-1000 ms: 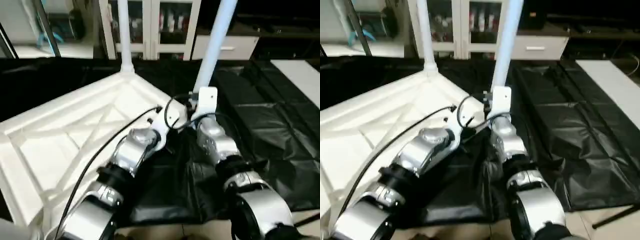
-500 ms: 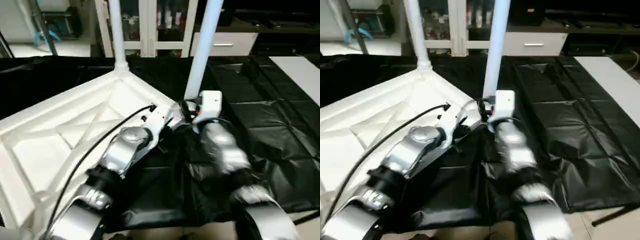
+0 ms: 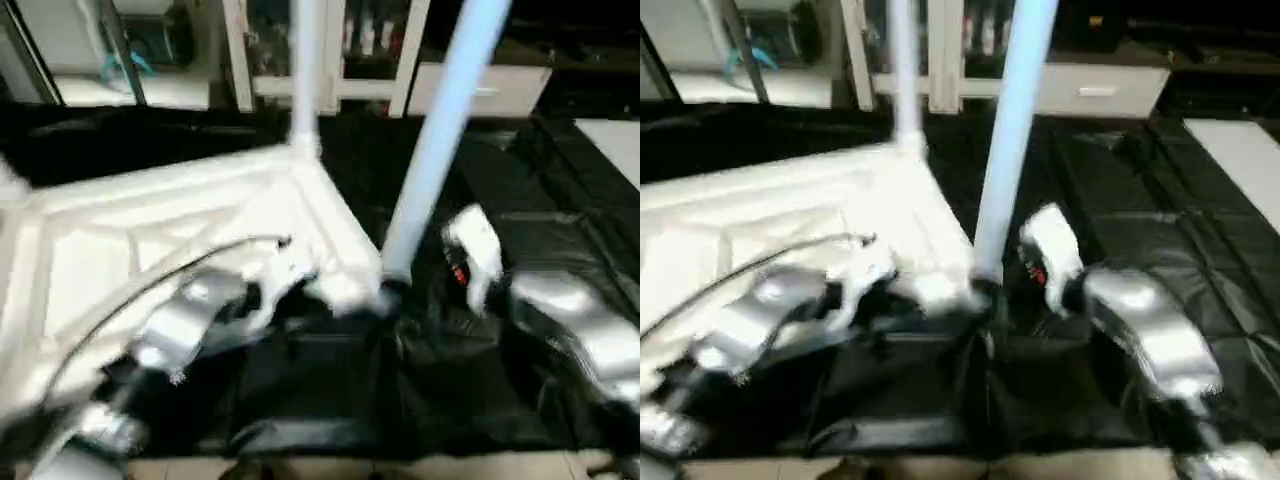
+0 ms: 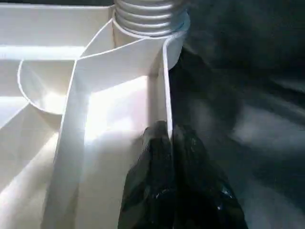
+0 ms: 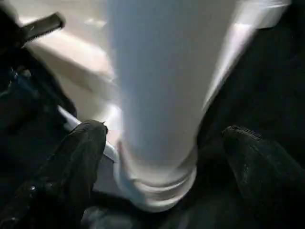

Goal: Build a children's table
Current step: Rotate leg to tighten

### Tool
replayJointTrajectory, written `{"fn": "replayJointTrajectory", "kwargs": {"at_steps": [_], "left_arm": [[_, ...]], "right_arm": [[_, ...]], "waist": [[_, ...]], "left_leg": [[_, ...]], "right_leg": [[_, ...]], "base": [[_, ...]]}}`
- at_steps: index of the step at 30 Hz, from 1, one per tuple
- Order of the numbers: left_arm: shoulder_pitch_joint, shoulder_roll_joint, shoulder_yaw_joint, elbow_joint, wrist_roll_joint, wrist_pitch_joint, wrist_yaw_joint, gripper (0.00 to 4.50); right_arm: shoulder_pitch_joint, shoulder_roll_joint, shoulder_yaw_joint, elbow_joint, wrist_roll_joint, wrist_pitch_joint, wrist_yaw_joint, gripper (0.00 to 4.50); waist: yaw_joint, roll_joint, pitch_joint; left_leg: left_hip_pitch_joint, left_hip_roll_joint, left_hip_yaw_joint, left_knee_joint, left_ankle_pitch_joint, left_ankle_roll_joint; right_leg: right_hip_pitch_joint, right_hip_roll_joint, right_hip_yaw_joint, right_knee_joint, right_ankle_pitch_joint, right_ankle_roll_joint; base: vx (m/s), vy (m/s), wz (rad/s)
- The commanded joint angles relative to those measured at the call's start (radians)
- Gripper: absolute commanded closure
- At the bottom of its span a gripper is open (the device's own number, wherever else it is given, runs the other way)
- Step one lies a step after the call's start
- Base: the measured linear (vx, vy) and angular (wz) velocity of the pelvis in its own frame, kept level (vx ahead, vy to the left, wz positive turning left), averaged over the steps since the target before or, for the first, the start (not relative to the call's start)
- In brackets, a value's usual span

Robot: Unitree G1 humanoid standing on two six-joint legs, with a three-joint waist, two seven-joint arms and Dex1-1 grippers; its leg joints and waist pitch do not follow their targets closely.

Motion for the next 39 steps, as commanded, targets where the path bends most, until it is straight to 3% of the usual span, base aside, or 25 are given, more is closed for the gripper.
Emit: {"fn": "replayJointTrajectory", "kwargs": {"at_steps": [1, 4, 9, 17, 31, 37, 39], "left_arm": [[-0.018, -0.008, -0.038, -0.091, -0.057, 0.01, -0.088, 4.5], [-0.018, 0.0, -0.045, -0.102, -0.062, 0.014, -0.105, 4.5], [-0.022, 0.002, -0.045, -0.091, -0.046, 0.0, -0.102, 4.5], [-0.021, 0.006, -0.047, -0.092, -0.041, 0.0, -0.1, 4.5], [-0.025, 0.007, -0.047, -0.081, -0.032, -0.01, -0.096, 4.5], [-0.027, 0.004, -0.046, -0.071, -0.029, -0.009, -0.087, 4.5], [-0.032, -0.015, -0.036, -0.049, -0.016, -0.008, -0.047, 4.5]], "right_arm": [[0.006, -0.024, 0.011, -0.057, 0.03, 0.03, 0.051, 0.34], [0.014, -0.037, 0.022, -0.063, 0.032, 0.032, 0.074, 0.34], [0.014, -0.038, 0.037, -0.067, 0.02, 0.045, 0.087, 0.34], [0.015, -0.042, 0.044, -0.069, 0.014, 0.049, 0.108, 1.06], [0.026, -0.035, 0.04, -0.069, 0.008, 0.056, 0.114, 2.16], [0.028, -0.007, 0.031, -0.031, -0.005, 0.056, 0.079, 2.33], [0.018, 0.047, 0.007, 0.04, -0.027, 0.045, 0.0, 2.37]], "waist": [[-0.006, 0.005, -0.06], [-0.002, 0.002, -0.058], [-0.003, -0.001, -0.061], [-0.002, -0.001, -0.064], [-0.001, 0.001, -0.066], [-0.002, 0.002, -0.066], [-0.007, 0.002, -0.064]], "left_leg": [[0.051, 0.074, -0.033, -0.089, -0.322, -0.02], [0.05, 0.074, -0.033, -0.091, -0.335, -0.04], [0.045, 0.072, -0.035, -0.09, -0.324, -0.042], [0.042, 0.071, -0.032, -0.084, -0.255, -0.013], [0.043, 0.07, -0.032, -0.081, -0.246, -0.011], [0.043, 0.07, -0.033, -0.082, -0.257, -0.016], [0.043, 0.068, -0.033, -0.081, -0.281, -0.025]], "right_leg": [[0.019, -0.045, 0.027, -0.074, -0.293, -0.189], [0.018, -0.046, 0.03, -0.073, -0.308, -0.181], [0.021, -0.05, 0.03, -0.074, -0.323, -0.165], [0.027, -0.049, 0.029, -0.066, -0.252, -0.189], [0.031, -0.048, 0.027, -0.063, -0.232, -0.2], [0.032, -0.048, 0.027, -0.063, -0.244, -0.201], [0.027, -0.048, 0.027, -0.067, -0.276, -0.198]], "base": [[0.0, 0.0, 0.0], [0.0, 0.0, 0.0], [0.0, 0.0, 0.0], [0.0, 0.0, 0.0], [0.0, 0.0, 0.0], [0.0, 0.0, 0.0], [0.0, 0.0, 0.0]]}}
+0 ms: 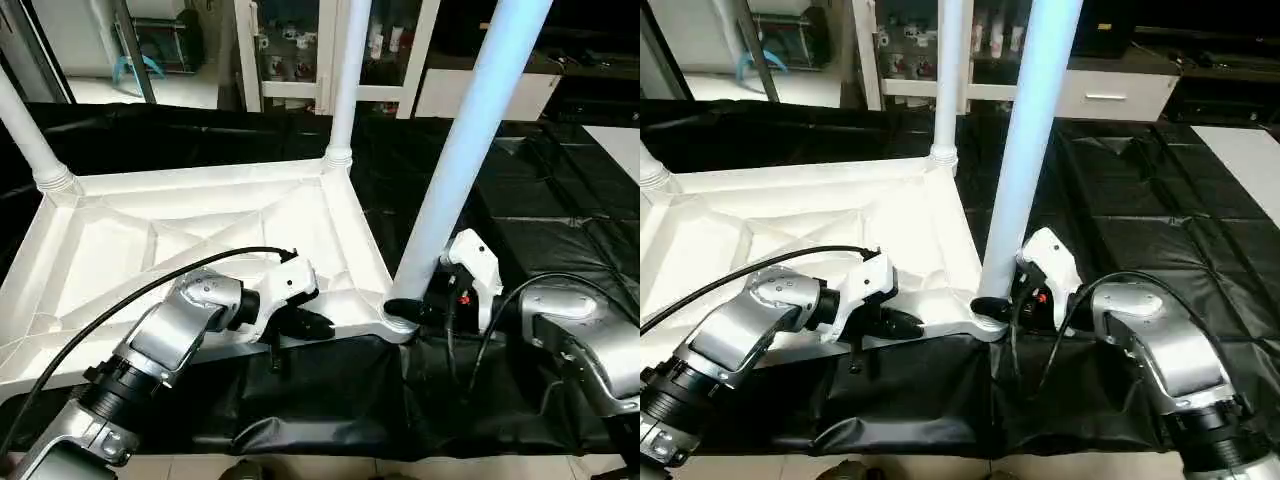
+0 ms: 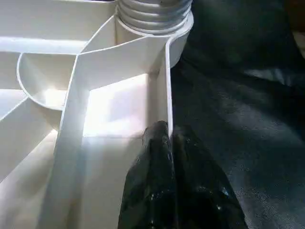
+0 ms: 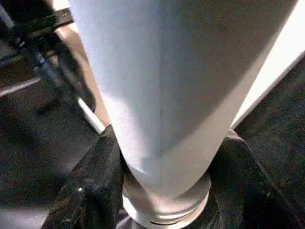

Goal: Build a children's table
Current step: Rotate leg to tighten

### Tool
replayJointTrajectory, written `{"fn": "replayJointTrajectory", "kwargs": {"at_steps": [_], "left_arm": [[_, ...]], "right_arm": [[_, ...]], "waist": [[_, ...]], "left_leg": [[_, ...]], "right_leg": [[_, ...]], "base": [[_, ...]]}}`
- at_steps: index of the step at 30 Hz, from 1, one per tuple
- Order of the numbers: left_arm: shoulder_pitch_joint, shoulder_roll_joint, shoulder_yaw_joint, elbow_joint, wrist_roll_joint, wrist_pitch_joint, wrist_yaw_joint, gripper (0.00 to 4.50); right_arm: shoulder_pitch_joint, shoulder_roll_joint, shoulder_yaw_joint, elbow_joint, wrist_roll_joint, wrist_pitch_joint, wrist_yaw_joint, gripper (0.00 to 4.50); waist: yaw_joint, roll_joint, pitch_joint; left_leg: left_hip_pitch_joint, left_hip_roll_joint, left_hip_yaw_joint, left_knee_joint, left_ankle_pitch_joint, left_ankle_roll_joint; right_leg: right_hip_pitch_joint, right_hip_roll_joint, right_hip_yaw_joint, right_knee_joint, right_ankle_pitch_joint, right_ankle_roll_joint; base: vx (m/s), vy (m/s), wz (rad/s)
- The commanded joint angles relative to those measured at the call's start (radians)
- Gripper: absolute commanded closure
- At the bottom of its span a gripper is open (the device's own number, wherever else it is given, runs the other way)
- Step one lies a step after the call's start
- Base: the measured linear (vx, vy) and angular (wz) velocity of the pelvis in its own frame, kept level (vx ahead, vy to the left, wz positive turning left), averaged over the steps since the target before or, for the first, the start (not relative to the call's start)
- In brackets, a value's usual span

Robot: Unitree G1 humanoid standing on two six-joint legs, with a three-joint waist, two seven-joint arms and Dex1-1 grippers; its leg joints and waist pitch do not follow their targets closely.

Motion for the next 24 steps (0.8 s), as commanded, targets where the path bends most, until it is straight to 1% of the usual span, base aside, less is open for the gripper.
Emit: {"fn": "replayJointTrajectory", "kwargs": {"at_steps": [1, 2, 3, 4, 5, 6, 7, 8, 9, 10, 11, 12, 13, 14, 15, 16, 17, 18, 19, 20, 21, 22, 23, 24], "left_arm": [[-0.031, -0.032, -0.008, -0.028, -0.016, -0.025, -0.009, 4.5], [-0.047, -0.071, 0.015, 0.021, 0.002, -0.026, 0.069, 4.5], [-0.055, -0.089, 0.025, 0.042, 0.011, -0.023, 0.106, 4.5], [-0.055, -0.089, 0.025, 0.042, 0.011, -0.023, 0.106, 4.5], [-0.076, -0.134, 0.048, 0.094, 0.028, -0.021, 0.194, 4.5], [-0.088, -0.161, 0.057, 0.122, 0.037, -0.018, 0.242, 4.5], [-0.095, -0.175, 0.061, 0.137, 0.042, -0.017, 0.268, 4.5], [-0.098, -0.18, 0.063, 0.142, 0.044, -0.017, 0.276, 4.5], [-0.105, -0.194, 0.066, 0.157, 0.05, -0.016, 0.302, 4.5], [-0.116, -0.215, 0.068, 0.178, 0.06, -0.012, 0.341, 4.5], [-0.14, -0.26, 0.084, 0.22, 0.077, 0.006, 0.428, 4.5], [-0.15, -0.279, 0.093, 0.235, 0.082, 0.015, 0.463, 4.5], [-0.162, -0.301, 0.104, 0.256, 0.09, 0.022, 0.513, 4.5], [-0.175, -0.324, 0.118, 0.28, 0.106, 0.027, 0.575, 4.5], [-0.176, -0.324, 0.118, 0.281, 0.106, 0.027, 0.577, 4.5], [-0.206, -0.367, 0.148, 0.342, 0.132, 0.01, 0.701, 4.5], [-0.216, -0.383, 0.16, 0.362, 0.138, 0.001, 0.744, 4.5], [-0.221, -0.391, 0.166, 0.374, 0.138, -0.005, 0.768, 4.5], [-0.224, -0.4, 0.176, 0.384, 0.135, -0.014, 0.791, 4.5], [-0.226, -0.406, 0.181, 0.392, 0.134, -0.026, 0.809, 4.5], [-0.226, -0.406, 0.181, 0.392, 0.134, -0.026, 0.809, 4.5], [-0.23, -0.412, 0.186, 0.403, 0.138, -0.039, 0.826, 4.5], [-0.233, -0.417, 0.19, 0.413, 0.141, -0.049, 0.84, 4.5], [-0.235, -0.416, 0.19, 0.418, 0.145, -0.055, 0.839, 4.5]], "right_arm": [[-0.004, 0.027, 0.0, 0.056, -0.012, 0.01, -0.056, 2.38], [-0.022, 0.09, -0.02, 0.133, -0.035, -0.01, -0.148, 2.38], [-0.031, 0.119, -0.029, 0.165, -0.044, -0.02, -0.189, 2.38], [-0.031, 0.119, -0.029, 0.165, -0.044, -0.02, -0.189, 2.39], [-0.059, 0.19, -0.045, 0.244, -0.069, -0.046, -0.292, 2.39], [-0.082, 0.237, -0.055, 0.298, -0.086, -0.063, -0.363, 2.39], [-0.098, 0.267, -0.063, 0.333, -0.096, -0.074, -0.41, 2.4], [-0.103, 0.277, -0.066, 0.345, -0.099, -0.077, -0.425, 2.41], [-0.118, 0.3, -0.068, 0.376, -0.108, -0.088, -0.461, 2.41], [-0.142, 0.337, -0.073, 0.424, -0.125, -0.112, -0.516, 2.41], [-0.194, 0.403, -0.093, 0.522, -0.143, -0.159, -0.628, 2.42], [-0.215, 0.428, -0.105, 0.56, -0.147, -0.177, -0.673, 2.43], [-0.241, 0.457, -0.122, 0.607, -0.147, -0.199, -0.729, 2.43], [-0.267, 0.484, -0.142, 0.656, -0.148, -0.225, -0.782, 2.43], [-0.268, 0.485, -0.143, 0.657, -0.148, -0.225, -0.783, 2.44], [-0.334, 0.538, -0.196, 0.771, -0.154, -0.294, -0.904, 2.44], [-0.357, 0.556, -0.215, 0.809, -0.153, -0.316, -0.946, 2.44], [-0.371, 0.565, -0.225, 0.833, -0.151, -0.331, -0.972, 2.45], [-0.386, 0.577, -0.236, 0.858, -0.143, -0.344, -0.997, 2.45], [-0.4, 0.592, -0.255, 0.883, -0.126, -0.351, -1.02, 2.45], [-0.4, 0.592, -0.255, 0.883, -0.126, -0.351, -1.02, 2.46], [-0.42, 0.603, -0.261, 0.918, -0.132, -0.377, -1.042, 2.46], [-0.437, 0.611, -0.267, 0.949, -0.14, -0.4, -1.058, 2.46], [-0.449, 0.617, -0.269, 0.969, -0.146, -0.419, -1.066, 2.46]], "waist": [[-0.008, 0.002, -0.061], [-0.012, 0.003, -0.062], [-0.019, 0.005, -0.058], [-0.024, 0.002, -0.058], [-0.031, 0.003, -0.059], [-0.034, 0.004, -0.056], [-0.042, 0.003, -0.058], [-0.05, 0.001, -0.059], [-0.051, 0.0, -0.06], [-0.054, 0.003, -0.061], [-0.062, 0.006, -0.06], [-0.066, 0.005, -0.061], [-0.071, 0.001, -0.062], [-0.073, 0.006, -0.063], [-0.074, 0.009, -0.062], [-0.076, 0.003, -0.063], [-0.085, 0.008, -0.062], [-0.082, 0.009, -0.063], [-0.08, 0.007, -0.065], [-0.08, 0.005, -0.066], [-0.079, 0.006, -0.067], [-0.078, 0.005, -0.067], [-0.079, 0.002, -0.069], [-0.076, 0.003, -0.07]], "left_leg": [[0.038, 0.066, -0.039, -0.086, -0.311, -0.037], [0.042, 0.067, -0.041, -0.086, -0.327, -0.048], [0.041, 0.064, -0.039, -0.086, -0.347, -0.055], [0.044, 0.062, -0.042, -0.085, -0.374, -0.067], [0.042, 0.063, -0.049, -0.088, -0.408, -0.084], [0.044, 0.062, -0.05, -0.089, -0.432, -0.09], [0.043, 0.06, -0.054, -0.088, -0.458, -0.101], [0.039, 0.058, -0.059, -0.091, -0.468, -0.104], [0.039, 0.058, -0.06, -0.091, -0.466, -0.102], [0.041, 0.059, -0.06, -0.091, -0.466, -0.099], [0.041, 0.058, -0.056, -0.09, -0.471, -0.097], [0.041, 0.056, -0.058, -0.089, -0.477, -0.1], [0.039, 0.055, -0.06, -0.09, -0.475, -0.1], [0.045, 0.056, -0.06, -0.089, -0.48, -0.095], [0.048, 0.057, -0.058, -0.089, -0.491, -0.094], [0.048, 0.057, -0.059, -0.089, -0.495, -0.091], [0.053, 0.055, -0.06, -0.088, -0.531, -0.097], [0.058, 0.055, -0.06, -0.089, -0.537, -0.096], [0.055, 0.056, -0.057, -0.088, -0.523, -0.089], [0.045, 0.055, -0.057, -0.092, -0.5, -0.078], [0.044, 0.055, -0.055, -0.092, -0.489, -0.072], [0.044, 0.055, -0.054, -0.092, -0.48, -0.068], [0.04, 0.053, -0.051, -0.089, -0.453, -0.056], [0.041, 0.054, -0.05, -0.089, -0.446, -0.053]], "right_leg": [[0.022, -0.047, 0.022, -0.074, -0.32, -0.189], [0.02, -0.048, 0.022, -0.075, -0.343, -0.179], [0.01, -0.046, 0.023, -0.078, -0.364, -0.181], [0.012, -0.044, 0.019, -0.081, -0.391, -0.178], [0.014, -0.048, 0.018, -0.082, -0.435, -0.16], [0.011, -0.046, 0.016, -0.085, -0.452, -0.155], [0.01, -0.046, 0.013, -0.088, -0.478, -0.143], [0.014, -0.048, 0.011, -0.09, -0.488, -0.133], [0.016, -0.048, 0.01, -0.091, -0.484, -0.128], [0.014, -0.048, 0.011, -0.091, -0.475, -0.129], [0.006, -0.047, 0.013, -0.092, -0.452, -0.141], [0.007, -0.047, 0.011, -0.092, -0.456, -0.143], [0.013, -0.048, 0.008, -0.094, -0.463, -0.142], [0.01, -0.046, 0.008, -0.097, -0.447, -0.144], [0.005, -0.046, 0.008, -0.099, -0.44, -0.146], [0.008, -0.043, 0.006, -0.099, -0.428, -0.146], [0.002, -0.041, 0.002, -0.1, -0.437, -0.149], [0.001, -0.04, 0.001, -0.103, -0.433, -0.142], [0.001, -0.041, 0.004, -0.102, -0.392, -0.143], [0.011, -0.039, 0.003, -0.098, -0.356, -0.143], [0.011, -0.041, 0.005, -0.096, -0.341, -0.145], [0.011, -0.041, 0.005, -0.095, -0.327, -0.147], [0.012, -0.044, 0.007, -0.092, -0.311, -0.159], [0.013, -0.045, 0.007, -0.093, -0.311, -0.159]], "base": [[0.0, 0.0, 0.0], [0.0, 0.0, 0.0], [0.0, 0.0, 0.0], [0.0, 0.0, 0.0], [0.0, 0.0, 0.0], [0.0, 0.0, 0.0], [0.0, 0.0, 0.0], [0.0, 0.0, 0.0], [0.0, 0.0, 0.0], [0.0, 0.0, 0.0], [0.0, 0.0, 0.0], [0.0, 0.0, 0.0], [0.0, 0.0, 0.0], [0.0, 0.0, 0.0], [0.0, 0.0, 0.0], [0.0, 0.0, 0.0], [0.0, 0.0, 0.0], [0.0, 0.0, 0.0], [0.0, 0.0, 0.0], [0.0, 0.0, 0.0], [0.0, 0.0, 0.0], [0.0, 0.0, 0.0], [0.0, 0.0, 0.0], [0.0, 0.0, 0.0]]}}
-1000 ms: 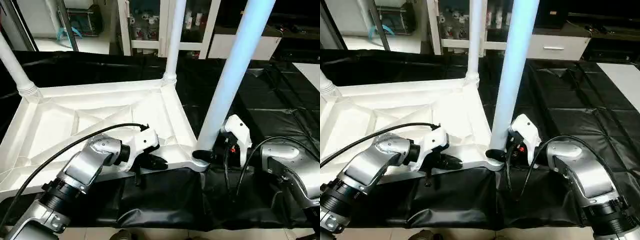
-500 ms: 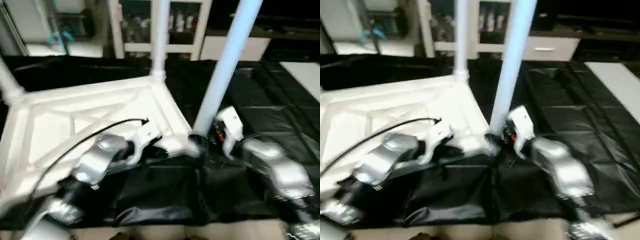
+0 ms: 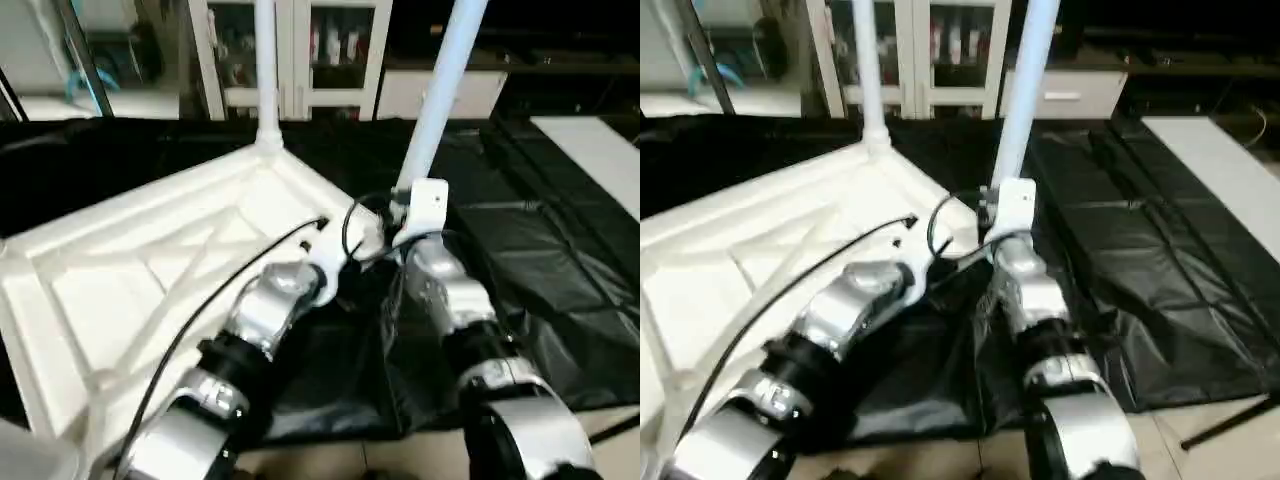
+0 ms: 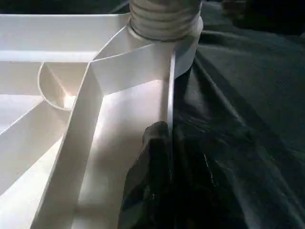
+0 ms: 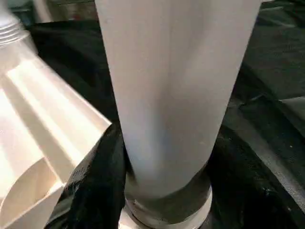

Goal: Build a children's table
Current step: Rotate leg to tighten

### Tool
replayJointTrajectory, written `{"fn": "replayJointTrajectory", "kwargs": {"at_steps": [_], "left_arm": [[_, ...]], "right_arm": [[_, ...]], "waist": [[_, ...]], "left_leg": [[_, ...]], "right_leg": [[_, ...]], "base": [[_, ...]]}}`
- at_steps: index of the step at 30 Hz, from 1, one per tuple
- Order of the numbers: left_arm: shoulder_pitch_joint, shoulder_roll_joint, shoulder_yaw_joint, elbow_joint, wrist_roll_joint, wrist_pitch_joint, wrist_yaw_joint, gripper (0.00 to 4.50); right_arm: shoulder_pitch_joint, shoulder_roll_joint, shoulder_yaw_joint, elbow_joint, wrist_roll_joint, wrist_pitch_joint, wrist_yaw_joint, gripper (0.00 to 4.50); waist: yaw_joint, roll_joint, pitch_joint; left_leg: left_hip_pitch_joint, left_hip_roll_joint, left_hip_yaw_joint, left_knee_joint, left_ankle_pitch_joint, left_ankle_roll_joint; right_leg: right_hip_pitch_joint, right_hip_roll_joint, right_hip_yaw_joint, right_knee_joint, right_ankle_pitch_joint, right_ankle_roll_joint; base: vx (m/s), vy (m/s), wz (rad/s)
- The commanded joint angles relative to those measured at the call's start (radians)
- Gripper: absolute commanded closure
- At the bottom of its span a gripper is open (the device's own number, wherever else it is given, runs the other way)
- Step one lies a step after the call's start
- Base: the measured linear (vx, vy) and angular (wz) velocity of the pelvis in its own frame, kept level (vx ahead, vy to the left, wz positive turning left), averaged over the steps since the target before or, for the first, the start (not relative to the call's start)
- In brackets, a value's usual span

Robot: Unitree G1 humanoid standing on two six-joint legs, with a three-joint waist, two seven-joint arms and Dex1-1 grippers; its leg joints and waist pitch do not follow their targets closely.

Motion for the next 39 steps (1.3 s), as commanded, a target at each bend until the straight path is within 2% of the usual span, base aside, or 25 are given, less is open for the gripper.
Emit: {"fn": "replayJointTrajectory", "kwargs": {"at_steps": [1, 2, 3, 4, 5, 7, 8, 10, 12, 15, 16, 18, 19, 21, 22, 24, 25, 26, 28, 29, 31, 34, 36, 39], "left_arm": [[-0.036, 0.01, 0.072, 0.001, 0.014, -0.074, 0.108, 4.5], [-0.035, 0.012, 0.073, 0.001, 0.014, -0.077, 0.103, 4.5], [-0.034, 0.014, 0.073, 0.0, 0.014, -0.078, 0.099, 4.5], [-0.033, 0.019, 0.07, 0.001, 0.012, -0.086, 0.087, 4.5], [-0.031, 0.021, 0.07, -0.002, 0.01, -0.088, 0.08, 4.5], [-0.025, 0.027, 0.066, -0.013, 0.003, -0.088, 0.059, 4.5], [-0.017, 0.038, 0.056, -0.026, -0.001, -0.094, 0.027, 4.5], [-0.007, 0.053, 0.042, -0.044, -0.002, -0.097, -0.011, 4.5], [0.012, 0.08, 0.018, -0.076, -0.005, -0.092, -0.077, 4.5], [0.029, 0.1, 0.003, -0.108, -0.012, -0.086, -0.131, 4.5], [0.038, 0.111, -0.005, -0.124, -0.016, -0.081, -0.156, 4.5], [0.054, 0.134, -0.022, -0.154, -0.026, -0.074, -0.206, 4.5], [0.063, 0.148, -0.032, -0.172, -0.035, -0.068, -0.241, 4.5], [0.077, 0.176, -0.052, -0.197, -0.045, -0.072, -0.299, 4.5], [0.085, 0.192, -0.063, -0.211, -0.05, -0.07, -0.329, 4.5], [0.095, 0.215, -0.075, -0.232, -0.054, -0.064, -0.37, 4.5], [0.108, 0.245, -0.09, -0.261, -0.062, -0.06, -0.429, 4.5], [0.113, 0.257, -0.096, -0.274, -0.066, -0.058, -0.456, 4.5], [0.12, 0.273, -0.105, -0.291, -0.073, -0.067, -0.492, 4.5], [0.132, 0.299, -0.116, -0.326, -0.09, -0.059, -0.551, 4.5], [0.156, 0.355, -0.14, -0.4, -0.133, -0.041, -0.657, 4.5], [0.167, 0.38, -0.15, -0.432, -0.147, -0.031, -0.696, 4.5], [0.18, 0.4, -0.16, -0.464, -0.161, -0.014, -0.735, 4.5], [0.187, 0.408, -0.162, -0.483, -0.164, -0.003, -0.752, 4.5]], "right_arm": [[0.02, 0.033, -0.031, 0.094, 0.018, -0.009, -0.023, 2.46], [0.012, 0.038, -0.04, 0.109, 0.025, -0.025, -0.011, 2.46], [0.006, 0.043, -0.047, 0.119, 0.032, -0.038, 0.003, 2.46], [-0.008, 0.048, -0.05, 0.141, 0.032, -0.072, 0.047, 2.46], [-0.01, 0.049, -0.046, 0.141, 0.032, -0.078, 0.076, 2.46], [-0.003, 0.048, -0.035, 0.121, 0.036, -0.09, 0.137, 2.46], [0.014, 0.039, -0.016, 0.084, 0.032, -0.093, 0.182, 1.9], [0.042, 0.023, 0.006, 0.03, 0.027, -0.087, 0.221, 1.74], [0.096, -0.017, 0.03, -0.078, 0.036, -0.05, 0.292, 1.59], [0.142, -0.059, 0.05, -0.172, 0.042, 0.001, 0.353, 1.41], [0.161, -0.08, 0.057, -0.208, 0.039, 0.021, 0.378, 1.41], [0.206, -0.13, 0.075, -0.301, 0.053, 0.083, 0.46, 1.26], [0.227, -0.157, 0.082, -0.348, 0.066, 0.123, 0.504, 1.09], [0.271, -0.214, 0.102, -0.443, 0.081, 0.185, 0.585, 1.03], [0.295, -0.253, 0.117, -0.495, 0.09, 0.213, 0.628, 0.96], [0.329, -0.31, 0.136, -0.568, 0.104, 0.252, 0.693, 0.7], [0.372, -0.386, 0.165, -0.656, 0.125, 0.294, 0.78, 0.58], [0.391, -0.421, 0.179, -0.696, 0.135, 0.314, 0.82, 0.58], [0.413, -0.457, 0.186, -0.742, 0.165, 0.345, 0.866, 0.42], [0.443, -0.505, 0.189, -0.812, 0.212, 0.396, 0.928, 0.42], [0.488, -0.59, 0.203, -0.911, 0.232, 0.431, 1.028, 0.17], [0.5, -0.62, 0.206, -0.941, 0.231, 0.446, 1.057, 0.17], [0.502, -0.637, 0.216, -0.953, 0.224, 0.456, 1.066, 0.17], [0.494, -0.63, 0.232, -0.949, 0.214, 0.462, 1.062, 0.17]], "waist": [[-0.003, 0.001, -0.068], [-0.003, 0.001, -0.067], [0.0, -0.004, -0.066], [0.0, -0.002, -0.067], [0.0, -0.001, -0.067], [0.001, -0.002, -0.067], [0.001, -0.002, -0.067], [0.003, -0.003, -0.066], [0.003, -0.004, -0.067], [0.009, 0.002, -0.073], [0.011, 0.001, -0.073], [0.021, 0.008, -0.072], [0.026, 0.006, -0.072], [0.034, 0.007, -0.074], [0.041, 0.012, -0.076], [0.051, 0.011, -0.074], [0.057, 0.016, -0.072], [0.062, 0.014, -0.072], [0.062, 0.013, -0.07], [0.06, 0.013, -0.069], [0.067, 0.011, -0.069], [0.064, 0.014, -0.063], [0.067, 0.014, -0.059], [0.07, 0.015, -0.057]], "left_leg": [[0.041, 0.057, -0.041, -0.093, -0.439, -0.046], [0.039, 0.057, -0.041, -0.093, -0.437, -0.043], [0.039, 0.058, -0.04, -0.092, -0.431, -0.034], [0.038, 0.059, -0.04, -0.092, -0.427, -0.031], [0.034, 0.059, -0.041, -0.094, -0.416, -0.028], [0.035, 0.061, -0.04, -0.095, -0.408, -0.023], [0.035, 0.061, -0.04, -0.095, -0.407, -0.02], [0.03, 0.061, -0.039, -0.096, -0.395, -0.009], [0.019, 0.062, -0.043, -0.099, -0.362, 0.002], [0.027, 0.064, -0.036, -0.091, -0.318, 0.014], [0.025, 0.065, -0.034, -0.091, -0.291, 0.019], [0.029, 0.067, -0.032, -0.09, -0.263, 0.03], [0.03, 0.066, -0.031, -0.089, -0.243, 0.039], [0.031, 0.067, -0.028, -0.085, -0.2, 0.053], [0.031, 0.067, -0.029, -0.083, -0.171, 0.062], [0.031, 0.069, -0.029, -0.084, -0.156, 0.068], [0.034, 0.07, -0.03, -0.085, -0.163, 0.065], [0.037, 0.073, -0.029, -0.085, -0.168, 0.063], [0.035, 0.073, -0.029, -0.087, -0.173, 0.06], [0.035, 0.072, -0.03, -0.088, -0.187, 0.056], [0.036, 0.077, -0.032, -0.091, -0.213, 0.046], [0.042, 0.076, -0.03, -0.094, -0.266, 0.024], [0.05, 0.077, -0.029, -0.097, -0.319, -0.011], [0.052, 0.076, -0.032, -0.1, -0.36, -0.045]], "right_leg": [[0.007, -0.045, 0.012, -0.072, -0.315, -0.162], [0.009, -0.045, 0.012, -0.072, -0.32, -0.161], [0.01, -0.047, 0.012, -0.072, -0.331, -0.158], [0.01, -0.048, 0.012, -0.071, -0.334, -0.158], [0.014, -0.046, 0.011, -0.07, -0.326, -0.159], [0.014, -0.045, 0.012, -0.067, -0.311, -0.164], [0.014, -0.044, 0.012, -0.067, -0.308, -0.167], [0.019, -0.045, 0.013, -0.067, -0.301, -0.169], [0.031, -0.048, 0.011, -0.065, -0.293, -0.164], [0.021, -0.047, 0.015, -0.062, -0.257, -0.193], [0.023, -0.044, 0.014, -0.058, -0.231, -0.202], [0.025, -0.044, 0.015, -0.058, -0.203, -0.208], [0.027, -0.04, 0.015, -0.056, -0.176, -0.211], [0.026, -0.041, 0.016, -0.048, -0.124, -0.232], [0.031, -0.041, 0.015, -0.043, -0.093, -0.239], [0.034, -0.041, 0.013, -0.043, -0.085, -0.243], [0.034, -0.04, 0.013, -0.043, -0.094, -0.242], [0.034, -0.04, 0.014, -0.043, -0.094, -0.239], [0.036, -0.041, 0.015, -0.042, -0.089, -0.244], [0.035, -0.042, 0.016, -0.042, -0.099, -0.248], [0.038, -0.047, 0.017, -0.043, -0.136, -0.24], [0.026, -0.044, 0.018, -0.051, -0.204, -0.233], [0.016, -0.044, 0.021, -0.059, -0.276, -0.215], [0.01, -0.044, 0.022, -0.063, -0.334, -0.188]], "base": [[0.0, 0.0, 0.0], [0.0, 0.0, 0.0], [0.0, 0.0, 0.0], [0.0, 0.0, 0.0], [0.0, 0.0, 0.0], [0.0, 0.0, 0.0], [0.0, 0.0, 0.0], [0.0, 0.0, 0.0], [0.0, 0.0, 0.0], [0.0, 0.0, 0.0], [0.0, 0.0, 0.0], [0.0, 0.0, 0.0], [0.0, 0.0, 0.0], [0.0, 0.0, 0.0], [0.0, 0.0, 0.0], [0.0, 0.0, 0.0], [0.0, 0.0, 0.0], [0.0, 0.0, 0.0], [0.0, 0.0, 0.0], [0.0, 0.0, 0.0], [0.0, 0.0, 0.0], [0.0, 0.0, 0.0], [0.0, 0.0, 0.0], [0.0, 0.0, 0.0]]}}
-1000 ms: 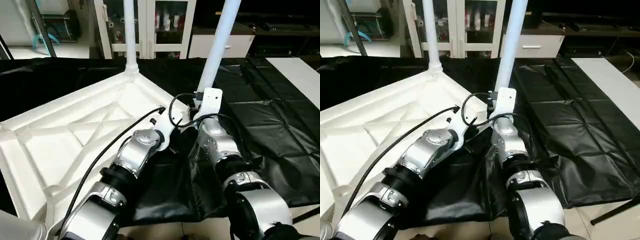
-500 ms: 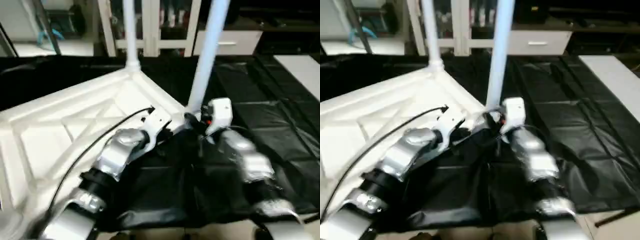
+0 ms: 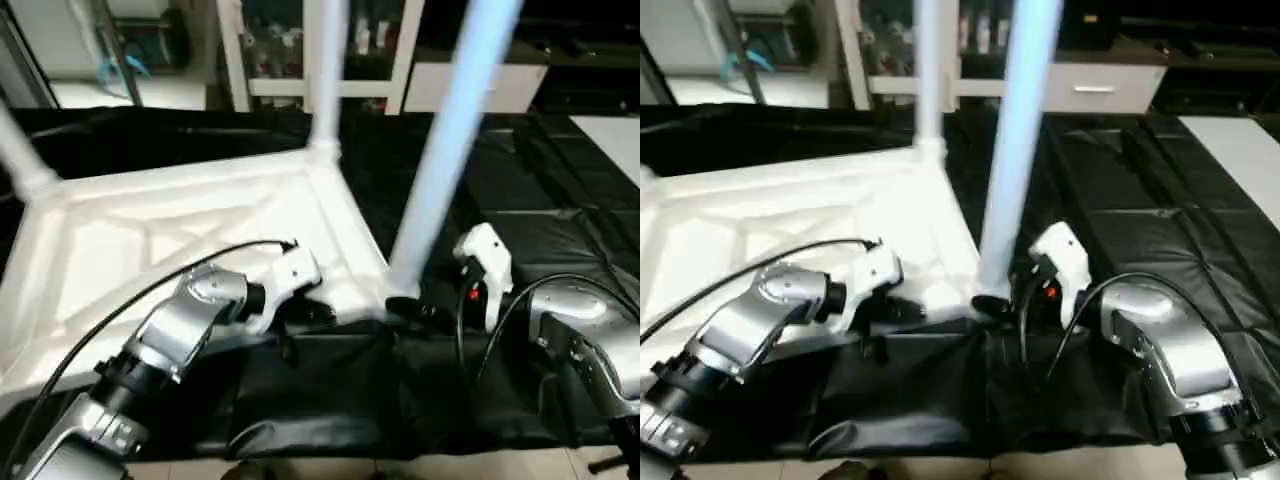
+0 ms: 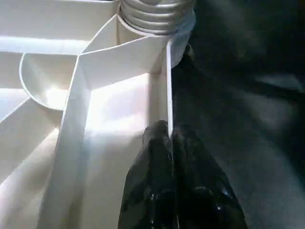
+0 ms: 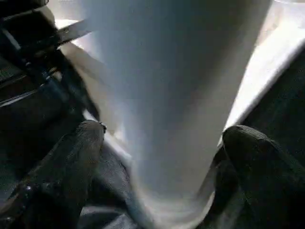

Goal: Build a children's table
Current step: Rotate leg to tighten

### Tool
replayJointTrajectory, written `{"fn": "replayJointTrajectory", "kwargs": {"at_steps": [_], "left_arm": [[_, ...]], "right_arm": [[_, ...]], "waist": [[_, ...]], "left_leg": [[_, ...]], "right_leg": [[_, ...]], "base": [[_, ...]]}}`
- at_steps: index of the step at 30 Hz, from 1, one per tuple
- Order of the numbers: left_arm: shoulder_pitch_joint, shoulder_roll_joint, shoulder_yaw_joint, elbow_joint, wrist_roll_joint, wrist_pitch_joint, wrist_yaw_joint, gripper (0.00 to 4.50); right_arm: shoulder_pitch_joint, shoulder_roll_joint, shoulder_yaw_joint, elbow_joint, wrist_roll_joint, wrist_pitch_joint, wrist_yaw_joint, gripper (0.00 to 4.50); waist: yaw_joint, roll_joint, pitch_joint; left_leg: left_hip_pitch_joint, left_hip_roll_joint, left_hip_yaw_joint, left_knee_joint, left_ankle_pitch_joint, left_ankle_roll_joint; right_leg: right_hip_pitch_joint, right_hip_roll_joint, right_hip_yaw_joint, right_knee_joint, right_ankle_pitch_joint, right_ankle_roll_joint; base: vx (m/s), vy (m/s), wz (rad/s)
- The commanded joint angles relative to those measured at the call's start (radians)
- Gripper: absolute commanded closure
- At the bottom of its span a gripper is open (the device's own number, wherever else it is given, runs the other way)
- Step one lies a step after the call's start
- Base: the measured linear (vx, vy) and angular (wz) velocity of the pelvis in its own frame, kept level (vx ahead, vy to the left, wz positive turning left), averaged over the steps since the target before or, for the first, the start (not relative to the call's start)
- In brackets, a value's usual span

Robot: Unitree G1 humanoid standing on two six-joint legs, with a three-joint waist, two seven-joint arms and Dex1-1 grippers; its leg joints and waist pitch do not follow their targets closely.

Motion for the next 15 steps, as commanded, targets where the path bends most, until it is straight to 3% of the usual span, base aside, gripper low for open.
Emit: {"fn": "replayJointTrajectory", "kwargs": {"at_steps": [1, 2, 6, 7, 15], "left_arm": [[-0.008, -0.007, -0.012, -0.049, -0.024, 0.006, -0.036, 4.5], [-0.007, -0.004, -0.013, -0.055, -0.026, 0.009, -0.039, 4.5], [-0.004, 0.003, -0.014, -0.067, -0.028, 0.018, -0.04, 4.5], [-0.004, 0.003, -0.013, -0.067, -0.027, 0.019, -0.039, 4.5], [-0.002, 0.012, -0.008, -0.067, -0.023, 0.022, -0.037, 4.5]], "right_arm": [[-0.006, -0.003, 0.015, -0.007, -0.007, 0.012, 0.007, 0.17], [-0.004, -0.005, 0.017, -0.017, -0.003, 0.024, 0.007, 0.17], [-0.005, -0.009, 0.034, -0.024, -0.011, 0.036, 0.017, 0.17], [-0.005, -0.01, 0.04, -0.022, -0.017, 0.035, 0.025, 0.33], [-0.007, -0.022, 0.042, -0.004, -0.018, 0.029, 0.043, 0.96]], "waist": [[-0.007, 0.002, -0.059], [-0.01, 0.0, -0.059], [-0.012, -0.003, -0.061], [-0.012, -0.007, -0.062], [-0.011, -0.006, -0.065]], "left_leg": [[0.054, 0.07, -0.035, -0.091, -0.367, -0.049], [0.048, 0.069, -0.038, -0.093, -0.369, -0.055], [0.045, 0.067, -0.039, -0.092, -0.356, -0.051], [0.044, 0.067, -0.038, -0.091, -0.345, -0.045], [0.041, 0.067, -0.034, -0.085, -0.273, -0.012]], "right_leg": [[0.016, -0.045, 0.025, -0.069, -0.352, -0.181], [0.02, -0.045, 0.025, -0.067, -0.357, -0.169], [0.021, -0.046, 0.026, -0.066, -0.351, -0.162], [0.022, -0.047, 0.027, -0.066, -0.343, -0.165], [0.027, -0.047, 0.026, -0.06, -0.283, -0.187]], "base": [[0.0, 0.0, 0.0], [0.0, 0.0, 0.0], [0.0, 0.0, 0.0], [0.0, 0.0, 0.0], [0.0, 0.0, 0.0]]}}
